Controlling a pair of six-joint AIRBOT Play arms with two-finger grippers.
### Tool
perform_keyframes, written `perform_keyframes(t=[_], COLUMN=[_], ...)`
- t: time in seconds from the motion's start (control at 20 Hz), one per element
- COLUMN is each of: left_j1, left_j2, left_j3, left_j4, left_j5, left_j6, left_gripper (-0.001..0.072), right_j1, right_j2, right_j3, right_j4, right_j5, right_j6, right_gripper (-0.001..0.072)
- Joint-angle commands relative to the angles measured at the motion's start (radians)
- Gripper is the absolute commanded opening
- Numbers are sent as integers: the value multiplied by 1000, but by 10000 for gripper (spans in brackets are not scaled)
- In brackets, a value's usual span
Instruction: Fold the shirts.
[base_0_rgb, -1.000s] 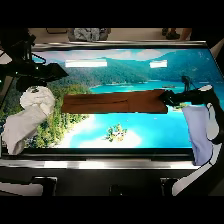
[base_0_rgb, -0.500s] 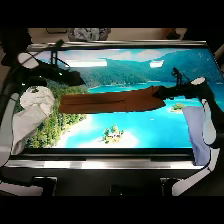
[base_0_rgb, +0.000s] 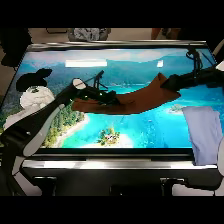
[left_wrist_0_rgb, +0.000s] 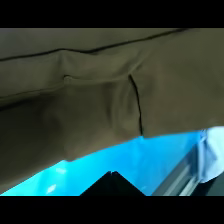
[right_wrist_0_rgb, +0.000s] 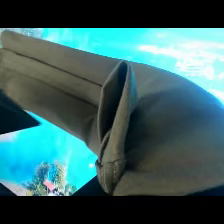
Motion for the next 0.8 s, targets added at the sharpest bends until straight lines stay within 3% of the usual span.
perform_keyframes(t=[0.0, 0.25, 0.4, 0.6, 0.75], left_j1=[-89, -185, -230, -304, -277], left_j2=[-82, -156, -180, -217, -179], left_j3=[7, 52, 53, 56, 56], left_j4=[-146, -171, -275, -381, -291], left_j5=[101, 142, 185, 217, 190], left_j6=[-5, -34, -33, -22, 15], left_gripper=[27, 27, 27, 26, 24], right_j1=[0, 0, 0, 0, 0], right_j2=[122, 273, 349, 380, 323], right_j3=[1, 1, 1, 1, 1], right_j4=[-46, -79, -87, -129, -119], right_j5=[89, 204, 247, 209, 161], right_j6=[45, 84, 122, 150, 149], right_gripper=[40, 39, 39, 39, 39])
